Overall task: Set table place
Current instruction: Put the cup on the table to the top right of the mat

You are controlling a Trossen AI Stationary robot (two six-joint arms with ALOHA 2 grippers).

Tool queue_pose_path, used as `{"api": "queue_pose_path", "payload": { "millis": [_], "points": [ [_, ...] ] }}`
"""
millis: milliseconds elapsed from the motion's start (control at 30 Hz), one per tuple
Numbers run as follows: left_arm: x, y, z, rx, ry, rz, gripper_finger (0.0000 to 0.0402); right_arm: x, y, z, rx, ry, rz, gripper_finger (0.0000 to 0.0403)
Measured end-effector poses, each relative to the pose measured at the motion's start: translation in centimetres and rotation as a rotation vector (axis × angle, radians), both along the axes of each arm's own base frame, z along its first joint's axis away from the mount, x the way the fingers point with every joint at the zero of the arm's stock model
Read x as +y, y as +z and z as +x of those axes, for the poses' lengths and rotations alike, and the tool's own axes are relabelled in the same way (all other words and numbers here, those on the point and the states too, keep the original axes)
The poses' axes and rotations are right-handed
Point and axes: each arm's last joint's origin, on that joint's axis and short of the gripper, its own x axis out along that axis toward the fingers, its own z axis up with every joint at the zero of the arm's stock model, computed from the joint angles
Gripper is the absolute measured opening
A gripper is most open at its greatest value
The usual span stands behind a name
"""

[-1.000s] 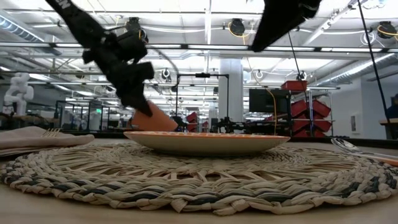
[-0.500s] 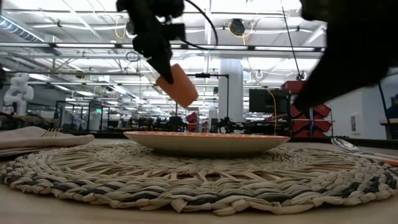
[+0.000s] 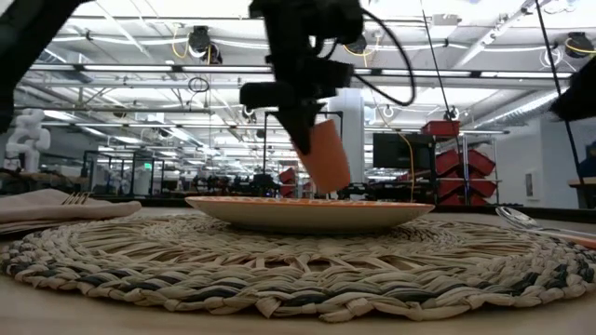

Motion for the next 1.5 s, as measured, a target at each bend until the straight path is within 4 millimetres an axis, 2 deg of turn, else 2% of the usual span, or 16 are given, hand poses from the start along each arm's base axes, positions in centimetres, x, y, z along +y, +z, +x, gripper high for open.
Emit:
{"api": "queue_pose_path", "payload": {
  "millis": [267, 400, 567, 700, 1100, 1500],
  "points": [
    [-0.1, 1.4, 4.0, -0.012, -0.183, 0.127, 0.0, 1.2, 0.2, -1.7, -0.079, -0.003, -0.019, 0.0096],
    [-0.1, 0.9, 4.9, 0.014, -0.252, 0.137, 0.0, 1.6, 0.1, -1.9, -0.085, 0.011, -0.011, 0.0096],
    [-0.4, -1.0, 5.4, 0.098, -0.329, 0.126, 0.0, 2.1, -0.6, -2.0, -0.082, 0.03, -0.018, 0.0096],
    [-0.4, -1.8, 5.6, 0.114, -0.353, 0.117, 0.0, 2.3, -1.2, -1.9, -0.079, 0.032, -0.022, 0.0096],
    [-0.4, -1.6, 6.1, 0.078, -0.408, 0.143, 0.0, 2.8, -2.1, -1.5, -0.107, 0.033, -0.022, 0.0096],
    [-0.5, -1.6, 6.3, 0.056, -0.425, 0.143, 0.0, 3.1, -1.9, -1.3, -0.125, 0.047, -0.023, 0.0096]
  ]
}}
